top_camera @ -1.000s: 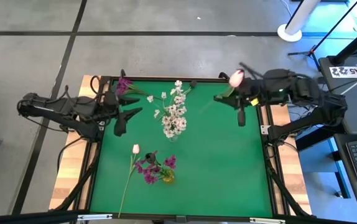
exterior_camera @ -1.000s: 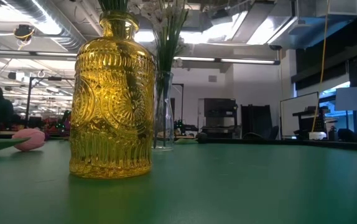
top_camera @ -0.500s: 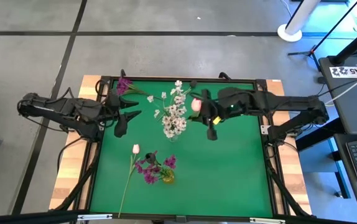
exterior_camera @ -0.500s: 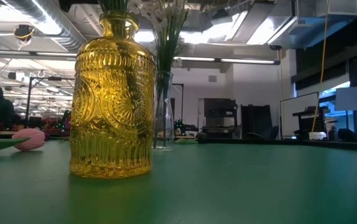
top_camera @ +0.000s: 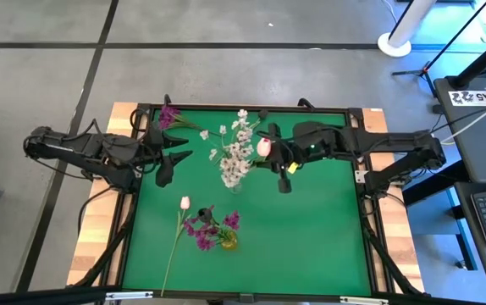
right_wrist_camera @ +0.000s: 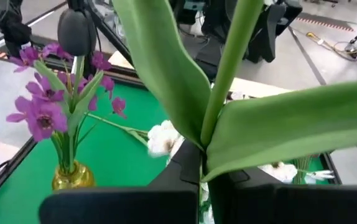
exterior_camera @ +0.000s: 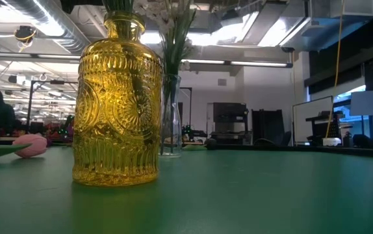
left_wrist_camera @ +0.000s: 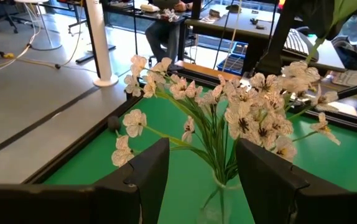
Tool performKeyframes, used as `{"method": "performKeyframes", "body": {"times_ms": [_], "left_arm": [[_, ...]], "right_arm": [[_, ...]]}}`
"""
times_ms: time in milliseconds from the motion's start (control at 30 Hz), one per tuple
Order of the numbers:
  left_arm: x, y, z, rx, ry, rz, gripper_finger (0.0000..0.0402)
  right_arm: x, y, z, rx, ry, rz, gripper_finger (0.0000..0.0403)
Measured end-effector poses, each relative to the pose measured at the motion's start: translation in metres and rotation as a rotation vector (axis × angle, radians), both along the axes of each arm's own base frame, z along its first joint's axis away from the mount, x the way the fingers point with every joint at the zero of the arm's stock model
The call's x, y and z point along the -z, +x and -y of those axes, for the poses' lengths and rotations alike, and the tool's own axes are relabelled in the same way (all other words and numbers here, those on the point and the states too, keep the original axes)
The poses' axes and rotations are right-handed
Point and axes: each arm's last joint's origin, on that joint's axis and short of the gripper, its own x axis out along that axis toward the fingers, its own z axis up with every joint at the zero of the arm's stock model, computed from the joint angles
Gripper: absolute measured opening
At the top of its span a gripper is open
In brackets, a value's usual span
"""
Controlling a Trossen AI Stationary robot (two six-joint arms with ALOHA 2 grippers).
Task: Sort flowers into vase by color
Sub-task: Put the top pink flower into the transparent vase
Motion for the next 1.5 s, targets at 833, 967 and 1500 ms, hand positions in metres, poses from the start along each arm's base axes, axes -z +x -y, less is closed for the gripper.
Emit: {"method": "performKeyframes", "body": {"times_ms": [833,967,1500], "left_arm": [[0.004,0.0,0.0,-0.008,-0.017,-0.035,0.0181],[0.004,0.0,0.0,-0.008,-0.018,-0.035,0.0181],[0.004,0.0,0.0,-0.012,-0.026,-0.031,0.0181]], "right_arm": [[0.019,-0.003,-0.003,-0.094,0.038,-0.184,0.0005],[0.008,-0.021,-0.001,-0.053,0.023,-0.187,0.0005],[-0.012,-0.016,0.027,-0.005,-0.045,0.023,0.0005]]}}
